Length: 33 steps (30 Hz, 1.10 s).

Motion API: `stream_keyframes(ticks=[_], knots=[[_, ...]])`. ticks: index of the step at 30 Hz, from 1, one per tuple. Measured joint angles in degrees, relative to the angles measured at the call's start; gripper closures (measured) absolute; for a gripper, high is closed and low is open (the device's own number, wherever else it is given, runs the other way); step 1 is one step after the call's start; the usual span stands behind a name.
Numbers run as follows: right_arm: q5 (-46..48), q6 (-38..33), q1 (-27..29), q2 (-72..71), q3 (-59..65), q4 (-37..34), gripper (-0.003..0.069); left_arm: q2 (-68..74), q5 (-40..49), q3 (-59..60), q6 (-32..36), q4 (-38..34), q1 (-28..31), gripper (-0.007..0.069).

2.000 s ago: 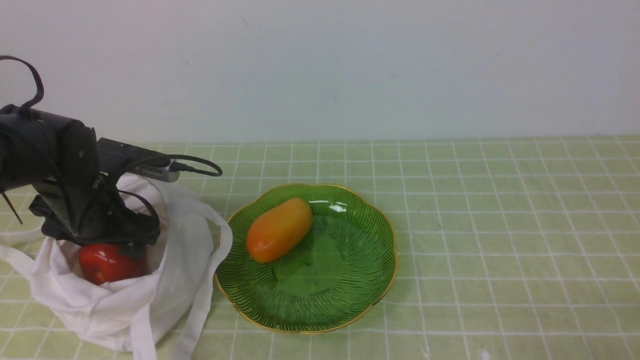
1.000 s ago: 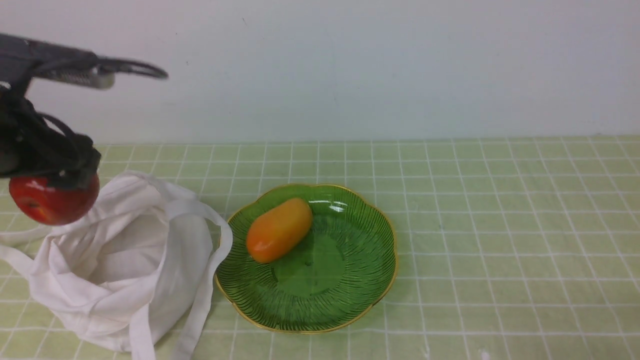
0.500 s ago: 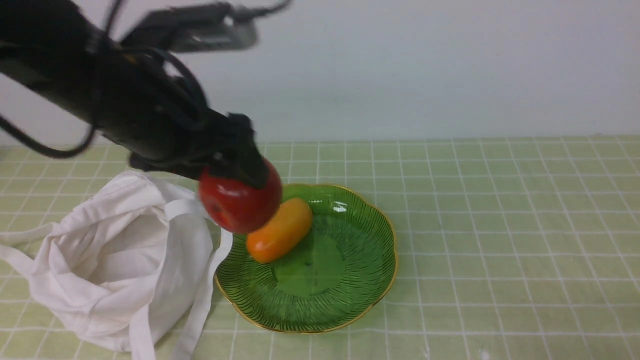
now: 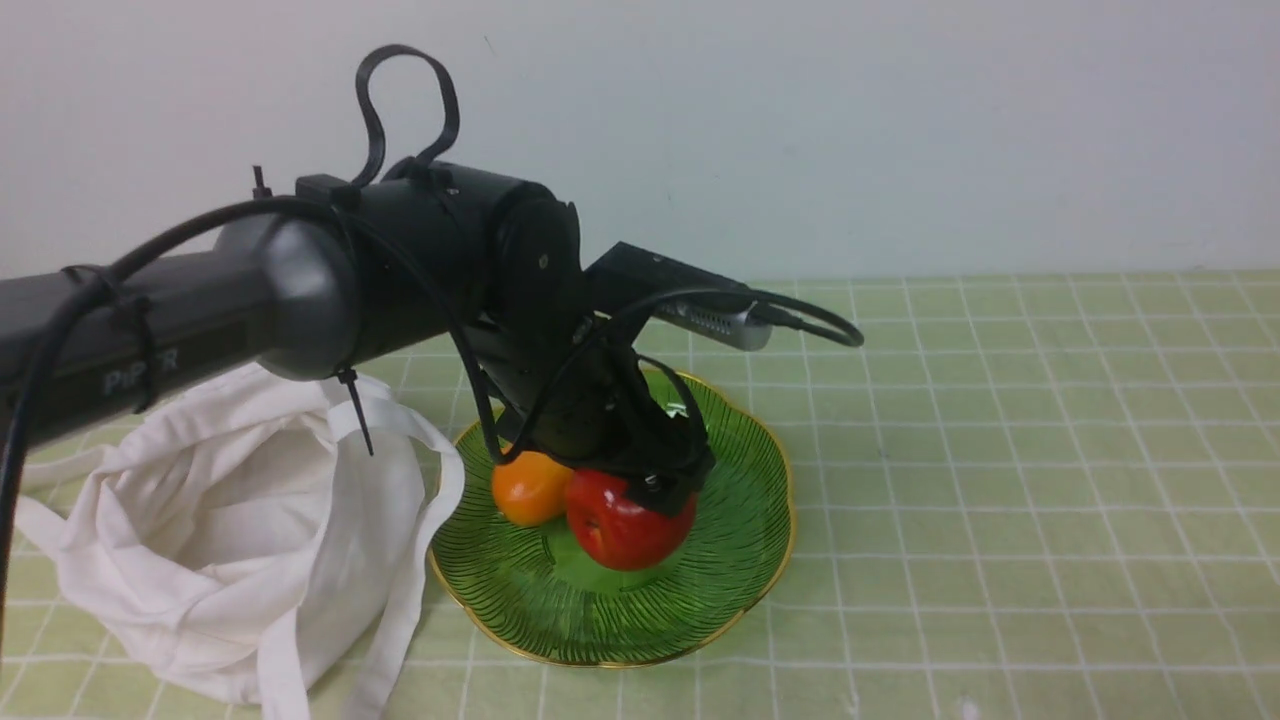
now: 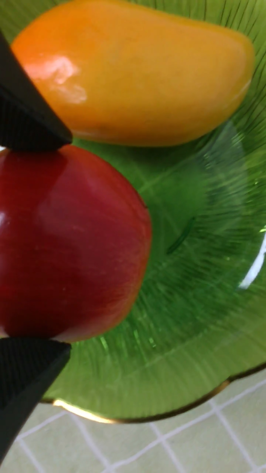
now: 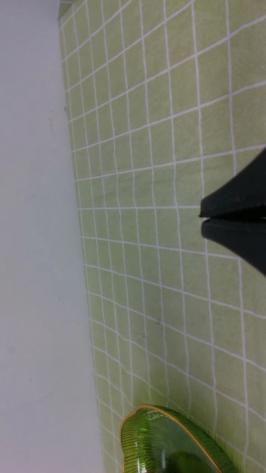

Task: Take the fruit out of the bag on the green coffee tablecloth and place them on the plate.

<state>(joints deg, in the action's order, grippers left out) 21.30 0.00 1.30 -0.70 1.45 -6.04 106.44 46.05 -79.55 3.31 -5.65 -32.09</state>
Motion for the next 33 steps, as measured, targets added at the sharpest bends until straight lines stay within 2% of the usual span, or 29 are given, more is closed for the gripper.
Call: stream_keyframes(ticks=[3,8,15,20,22,23,24,25,28,31,33], knots=[[0.0,0.0,0.0,0.0,0.0,0.0,0.0673,0.1,-1.5,0.0,-0.2,0.1,0.0,0.0026],[0.0,0.0,0.0,0.0,0.0,0.0,0.0673,0.1,-1.7,-0.1,-0.9,0.1,0.0,-0.0052],[0.0,0.0,0.0,0.0,0.0,0.0,0.0673,0.1,-0.1,-1.1,-1.7,0.1,0.0,-0.0059],[0.0,0.0,0.0,0.0,0.0,0.0,0.0673,0.1,6.9,-6.3,-2.2,0.1,0.0,-0.0050],[0.0,0.0,0.0,0.0,0.0,0.0,0.0673,-0.2,13.7,-11.6,-2.4,0.2,0.0,0.0020],[0.0,0.0,0.0,0.0,0.0,0.0,0.0673,-0.3,14.3,-12.0,-2.4,0.2,0.0,0.0028],[0.0,0.0,0.0,0.0,0.0,0.0,0.0673,-0.9,19.4,-15.9,-2.4,0.2,0.0,0.0128],[0.0,0.0,0.0,0.0,0.0,0.0,0.0673,-1.4,21.8,-17.4,-2.4,0.2,0.0,0.0192],[0.0,0.0,0.0,0.0,0.0,0.0,0.0673,-2.3,23.3,-19.3,-1.9,0.2,0.0,0.0324],[0.0,0.0,0.0,0.0,0.0,0.0,0.0673,-5.1,24.5,-20.0,-1.5,0.2,0.0,0.0557],[0.0,0.0,0.0,0.0,0.0,0.0,0.0673,-7.7,24.5,-19.7,-1.5,0.2,0.0,0.0613]])
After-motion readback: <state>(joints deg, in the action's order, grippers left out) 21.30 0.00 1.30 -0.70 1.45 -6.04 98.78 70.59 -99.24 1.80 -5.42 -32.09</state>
